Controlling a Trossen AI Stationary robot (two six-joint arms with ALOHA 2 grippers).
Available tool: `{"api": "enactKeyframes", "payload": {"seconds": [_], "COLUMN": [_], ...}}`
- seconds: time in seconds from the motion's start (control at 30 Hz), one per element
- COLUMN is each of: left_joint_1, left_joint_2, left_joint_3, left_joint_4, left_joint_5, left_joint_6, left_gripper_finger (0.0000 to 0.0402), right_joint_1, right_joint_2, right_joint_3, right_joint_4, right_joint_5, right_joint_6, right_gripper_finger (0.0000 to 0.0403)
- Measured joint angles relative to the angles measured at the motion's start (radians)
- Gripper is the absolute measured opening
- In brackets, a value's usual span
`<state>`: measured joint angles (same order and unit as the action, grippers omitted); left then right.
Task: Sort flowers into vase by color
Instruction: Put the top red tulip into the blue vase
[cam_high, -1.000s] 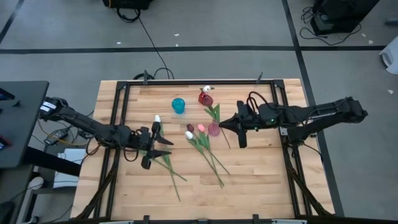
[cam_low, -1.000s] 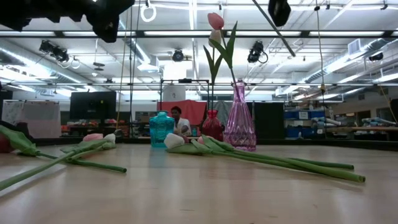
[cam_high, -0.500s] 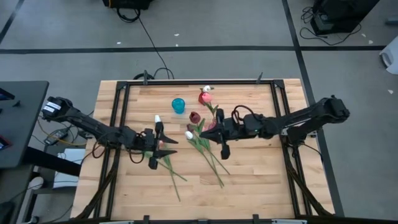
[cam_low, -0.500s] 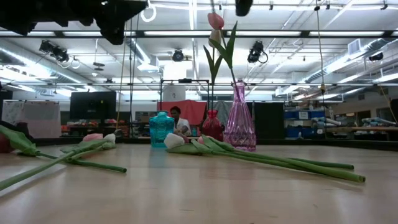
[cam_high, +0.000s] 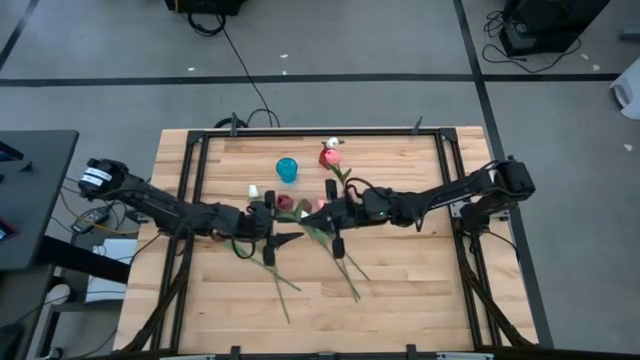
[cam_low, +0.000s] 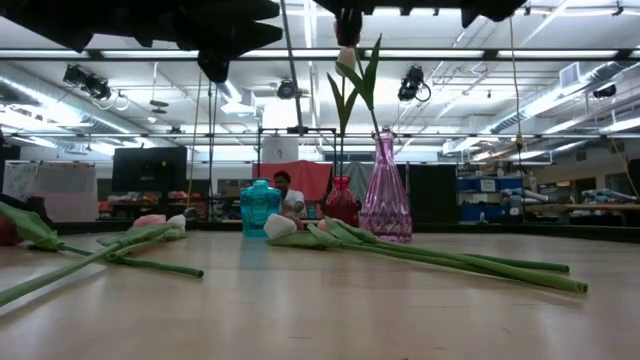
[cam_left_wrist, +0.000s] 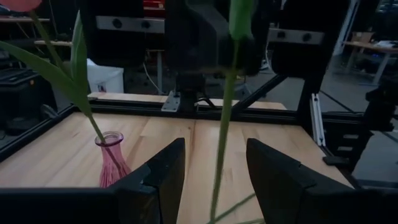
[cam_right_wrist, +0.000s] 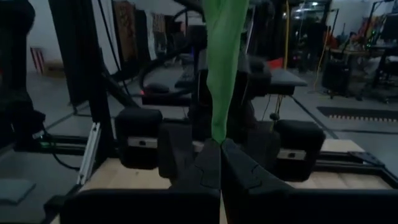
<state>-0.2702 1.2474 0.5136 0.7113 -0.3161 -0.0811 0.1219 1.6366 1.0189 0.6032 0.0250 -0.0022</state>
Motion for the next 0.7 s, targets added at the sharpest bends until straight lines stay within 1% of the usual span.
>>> {"api": "enactKeyframes", "payload": {"seconds": [0.1,0.37,0.53,0.6,0.7], "left_joint_1": [0.008,0.041,0.056,0.063,0.067], "left_joint_2": [0.0,0.0,0.0,0.002,0.003], "left_joint_3": [0.004,0.004,0.004,0.004,0.004], "left_joint_4": [-0.002,0.0,0.001,0.002,-0.011], "left_joint_5": [0.0,0.001,0.022,0.023,0.024], "left_joint_6": [-0.002,-0.005,-0.002,0.002,0.004], "left_gripper_finger": [0.0176,0.0176,0.0174,0.0158,0.011], "right_joint_1": [0.0,0.0,0.0,0.0,0.0], "right_joint_2": [0.001,0.013,0.031,0.038,0.041], "right_joint_3": [0.016,0.017,0.017,0.017,0.017], "right_joint_4": [-0.052,-0.068,-0.064,-0.055,-0.064], "right_joint_5": [0.001,0.032,0.035,0.041,0.065], "right_joint_6": [-0.01,-0.023,-0.024,-0.024,-0.027], "right_gripper_finger": [0.0005,0.0005,0.0005,0.0005,0.0005]}}
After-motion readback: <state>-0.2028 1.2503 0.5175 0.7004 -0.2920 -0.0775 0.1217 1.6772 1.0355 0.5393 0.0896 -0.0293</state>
